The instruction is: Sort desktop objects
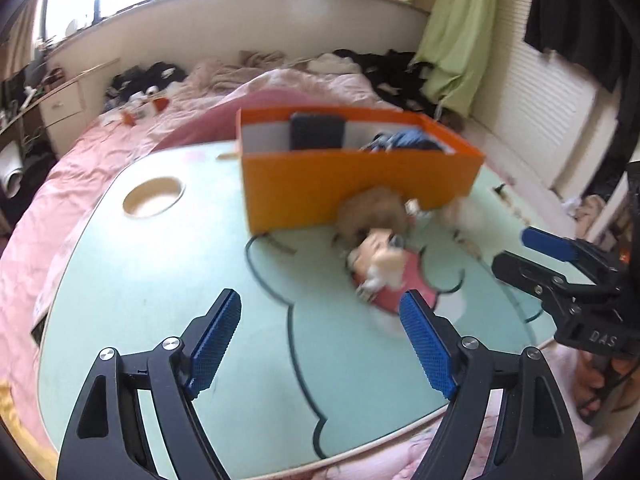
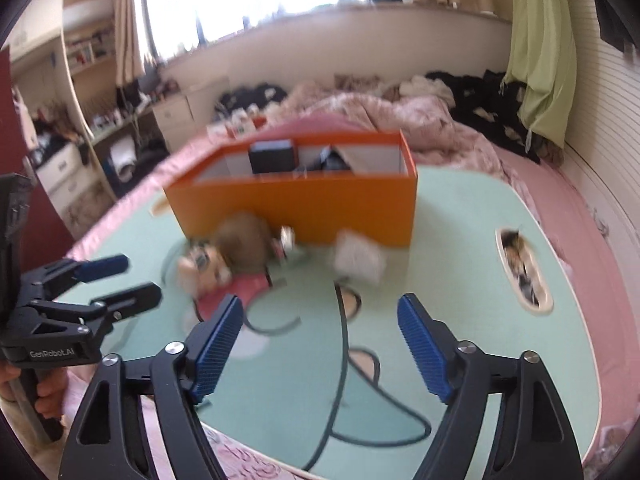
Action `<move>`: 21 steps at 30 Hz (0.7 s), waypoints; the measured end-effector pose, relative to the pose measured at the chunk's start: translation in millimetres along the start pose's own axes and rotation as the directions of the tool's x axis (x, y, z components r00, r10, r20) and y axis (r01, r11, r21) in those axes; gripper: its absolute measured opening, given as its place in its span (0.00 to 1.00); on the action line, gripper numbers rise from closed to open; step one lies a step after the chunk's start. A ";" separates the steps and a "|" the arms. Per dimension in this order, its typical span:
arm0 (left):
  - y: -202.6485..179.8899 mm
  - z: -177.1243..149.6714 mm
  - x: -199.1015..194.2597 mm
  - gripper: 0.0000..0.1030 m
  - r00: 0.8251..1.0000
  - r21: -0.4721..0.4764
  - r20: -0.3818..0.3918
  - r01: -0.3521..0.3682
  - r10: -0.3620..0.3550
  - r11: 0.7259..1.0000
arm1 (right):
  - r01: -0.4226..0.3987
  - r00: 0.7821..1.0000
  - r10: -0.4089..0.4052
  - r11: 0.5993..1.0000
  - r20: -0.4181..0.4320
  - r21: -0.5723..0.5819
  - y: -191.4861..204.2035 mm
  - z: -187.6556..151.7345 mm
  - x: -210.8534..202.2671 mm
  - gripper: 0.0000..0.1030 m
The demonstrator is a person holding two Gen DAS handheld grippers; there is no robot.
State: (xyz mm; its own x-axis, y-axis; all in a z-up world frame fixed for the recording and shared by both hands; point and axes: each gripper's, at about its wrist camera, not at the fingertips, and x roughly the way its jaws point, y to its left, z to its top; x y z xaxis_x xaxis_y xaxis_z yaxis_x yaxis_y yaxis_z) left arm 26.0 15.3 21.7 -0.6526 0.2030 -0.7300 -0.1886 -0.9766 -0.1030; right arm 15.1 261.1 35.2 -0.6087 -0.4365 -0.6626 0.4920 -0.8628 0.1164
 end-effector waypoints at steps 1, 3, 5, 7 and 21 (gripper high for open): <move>-1.0 -3.2 5.4 0.79 1.000 0.008 -0.014 -0.009 0.009 1.000 | 0.009 1.000 -0.009 1.000 -0.017 -0.005 0.2 -2.8 4.3 0.78; -1.7 -5.7 15.0 0.79 0.999 0.018 -0.039 -0.033 0.034 0.999 | 0.030 0.998 -0.030 1.000 -0.053 -0.006 -0.4 -6.8 13.3 0.79; -3.7 -9.7 17.4 0.79 0.997 0.029 -0.021 -0.080 0.081 0.996 | 0.032 0.994 -0.031 0.999 -0.103 0.008 -3.8 -11.5 25.0 0.88; -6.3 -13.1 15.8 0.83 0.996 0.028 0.010 -0.086 0.086 0.996 | 0.057 0.993 -0.058 0.998 -0.100 -0.006 -3.3 -13.7 27.1 0.99; -6.6 -17.8 18.8 1.00 0.997 0.045 0.032 -0.067 0.065 0.997 | 0.096 0.988 -0.100 0.995 -0.116 -0.041 -2.7 -17.2 32.2 1.00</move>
State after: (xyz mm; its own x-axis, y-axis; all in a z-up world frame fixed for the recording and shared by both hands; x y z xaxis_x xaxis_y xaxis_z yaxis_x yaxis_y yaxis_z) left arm 28.0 24.4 -3.3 -0.6868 0.1411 -0.7130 -0.1777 -0.9838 -0.0236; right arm 4.9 253.8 0.9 -0.5784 -0.3152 -0.7524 0.4567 -0.8894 0.0215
